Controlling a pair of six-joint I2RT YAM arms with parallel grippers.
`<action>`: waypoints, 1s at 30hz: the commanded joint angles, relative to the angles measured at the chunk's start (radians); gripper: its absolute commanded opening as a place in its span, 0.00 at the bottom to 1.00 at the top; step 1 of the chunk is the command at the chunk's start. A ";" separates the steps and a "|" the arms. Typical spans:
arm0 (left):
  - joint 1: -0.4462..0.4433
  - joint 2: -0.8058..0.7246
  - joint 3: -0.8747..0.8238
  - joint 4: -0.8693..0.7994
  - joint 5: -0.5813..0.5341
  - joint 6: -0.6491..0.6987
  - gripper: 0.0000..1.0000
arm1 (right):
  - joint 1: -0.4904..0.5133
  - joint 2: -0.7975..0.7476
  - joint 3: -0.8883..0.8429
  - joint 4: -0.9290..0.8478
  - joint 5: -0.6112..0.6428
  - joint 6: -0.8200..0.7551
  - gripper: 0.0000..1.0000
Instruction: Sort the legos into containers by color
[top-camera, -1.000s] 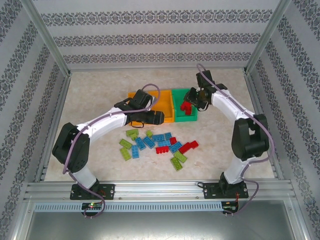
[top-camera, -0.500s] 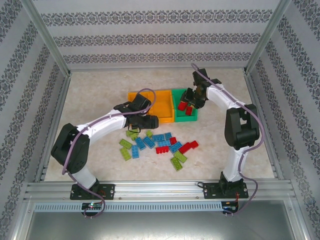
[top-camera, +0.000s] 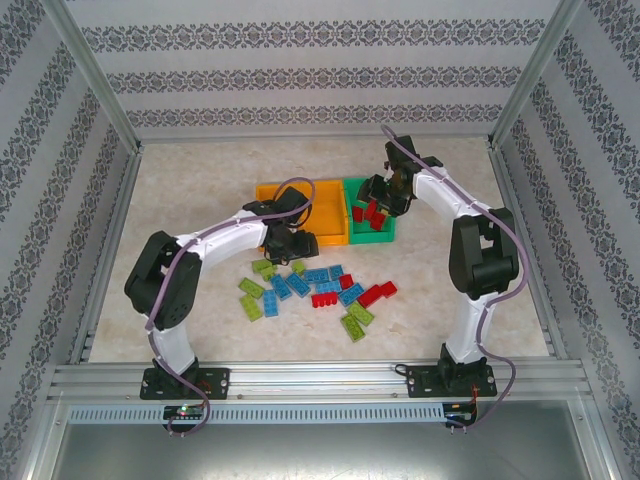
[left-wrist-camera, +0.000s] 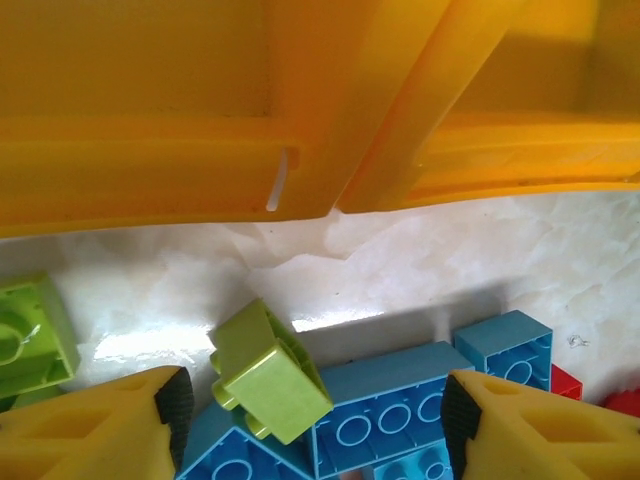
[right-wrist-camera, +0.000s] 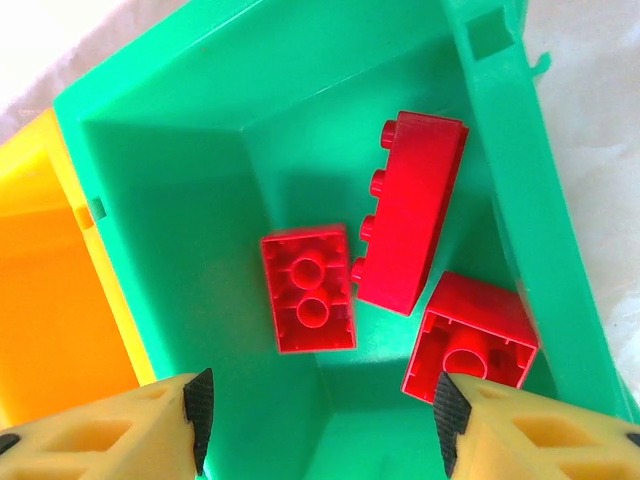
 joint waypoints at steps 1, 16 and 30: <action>-0.011 0.026 0.029 -0.078 0.013 -0.062 0.63 | -0.020 -0.050 -0.019 -0.009 -0.016 -0.025 0.63; -0.028 0.088 0.051 -0.110 0.019 -0.140 0.57 | -0.069 -0.140 -0.122 -0.009 -0.027 -0.053 0.65; -0.027 0.114 0.070 -0.123 -0.023 -0.133 0.33 | -0.082 -0.220 -0.221 -0.012 -0.011 -0.075 0.66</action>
